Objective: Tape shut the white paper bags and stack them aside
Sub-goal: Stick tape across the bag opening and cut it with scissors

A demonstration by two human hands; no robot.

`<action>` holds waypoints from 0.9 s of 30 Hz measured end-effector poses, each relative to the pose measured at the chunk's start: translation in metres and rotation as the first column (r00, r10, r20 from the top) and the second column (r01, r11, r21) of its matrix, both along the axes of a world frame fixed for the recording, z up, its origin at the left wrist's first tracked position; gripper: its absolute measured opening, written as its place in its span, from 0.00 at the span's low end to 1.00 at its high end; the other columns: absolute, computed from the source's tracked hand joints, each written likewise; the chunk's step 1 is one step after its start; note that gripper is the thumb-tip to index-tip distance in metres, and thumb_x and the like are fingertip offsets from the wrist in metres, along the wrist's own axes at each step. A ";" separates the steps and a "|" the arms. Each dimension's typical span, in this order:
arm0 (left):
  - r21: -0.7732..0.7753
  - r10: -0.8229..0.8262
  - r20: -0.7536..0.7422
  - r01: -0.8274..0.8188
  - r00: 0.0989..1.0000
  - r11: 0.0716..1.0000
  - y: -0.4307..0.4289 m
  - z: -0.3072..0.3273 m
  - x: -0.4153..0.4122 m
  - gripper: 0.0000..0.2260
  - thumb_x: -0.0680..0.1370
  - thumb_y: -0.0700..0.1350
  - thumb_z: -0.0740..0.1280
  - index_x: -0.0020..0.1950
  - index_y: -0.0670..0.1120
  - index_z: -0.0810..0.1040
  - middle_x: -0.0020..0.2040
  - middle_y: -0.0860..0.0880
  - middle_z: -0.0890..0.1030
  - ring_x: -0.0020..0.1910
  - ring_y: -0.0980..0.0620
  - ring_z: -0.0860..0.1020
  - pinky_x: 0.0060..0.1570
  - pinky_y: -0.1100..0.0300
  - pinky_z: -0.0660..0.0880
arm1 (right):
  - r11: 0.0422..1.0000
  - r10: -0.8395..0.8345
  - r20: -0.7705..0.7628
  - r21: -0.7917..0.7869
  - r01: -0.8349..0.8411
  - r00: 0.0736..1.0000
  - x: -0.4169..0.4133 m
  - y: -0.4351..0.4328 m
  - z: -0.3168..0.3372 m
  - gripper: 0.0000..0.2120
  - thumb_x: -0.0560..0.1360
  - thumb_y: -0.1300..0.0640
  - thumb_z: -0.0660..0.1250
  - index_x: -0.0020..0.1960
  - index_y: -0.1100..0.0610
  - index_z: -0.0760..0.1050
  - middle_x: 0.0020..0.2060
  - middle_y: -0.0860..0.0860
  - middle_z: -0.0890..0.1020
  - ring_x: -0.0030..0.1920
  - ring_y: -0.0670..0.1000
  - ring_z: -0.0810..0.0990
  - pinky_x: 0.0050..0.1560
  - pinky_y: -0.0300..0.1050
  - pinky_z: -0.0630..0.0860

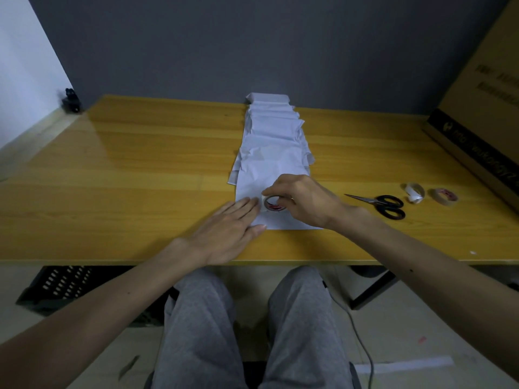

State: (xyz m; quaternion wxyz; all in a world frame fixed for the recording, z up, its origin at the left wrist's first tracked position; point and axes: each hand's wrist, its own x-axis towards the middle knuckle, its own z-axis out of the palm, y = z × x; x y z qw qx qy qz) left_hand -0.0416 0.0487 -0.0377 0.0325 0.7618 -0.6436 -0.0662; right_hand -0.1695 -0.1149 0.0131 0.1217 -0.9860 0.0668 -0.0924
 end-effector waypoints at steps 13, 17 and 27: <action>0.015 0.018 -0.100 -0.016 0.995 1.000 0.000 0.005 -0.001 0.33 0.79 0.63 0.42 0.79 0.47 0.43 0.79 0.52 0.44 0.77 0.59 0.42 0.75 0.61 0.41 | 0.994 -0.021 0.226 0.113 -0.005 0.974 -0.003 -0.001 -0.018 0.12 0.75 0.66 0.67 0.57 0.60 0.80 0.46 0.52 0.81 0.44 0.43 0.75 0.47 0.39 0.74; 0.049 0.018 -0.089 -0.014 0.996 0.999 0.000 0.008 -0.005 0.32 0.79 0.63 0.41 0.79 0.48 0.41 0.79 0.52 0.42 0.77 0.58 0.40 0.75 0.62 0.39 | 0.988 -0.017 0.237 0.154 -0.020 0.971 -0.006 0.001 -0.018 0.15 0.75 0.69 0.65 0.60 0.60 0.79 0.50 0.53 0.82 0.47 0.40 0.74 0.48 0.34 0.71; 0.026 0.031 -0.074 -0.030 0.997 0.999 -0.001 0.008 -0.012 0.33 0.80 0.62 0.43 0.79 0.46 0.42 0.80 0.50 0.43 0.77 0.57 0.42 0.75 0.62 0.40 | 0.963 -0.167 0.264 0.250 0.100 0.950 -0.010 0.001 -0.028 0.09 0.76 0.64 0.68 0.55 0.60 0.76 0.44 0.50 0.81 0.41 0.43 0.76 0.43 0.32 0.74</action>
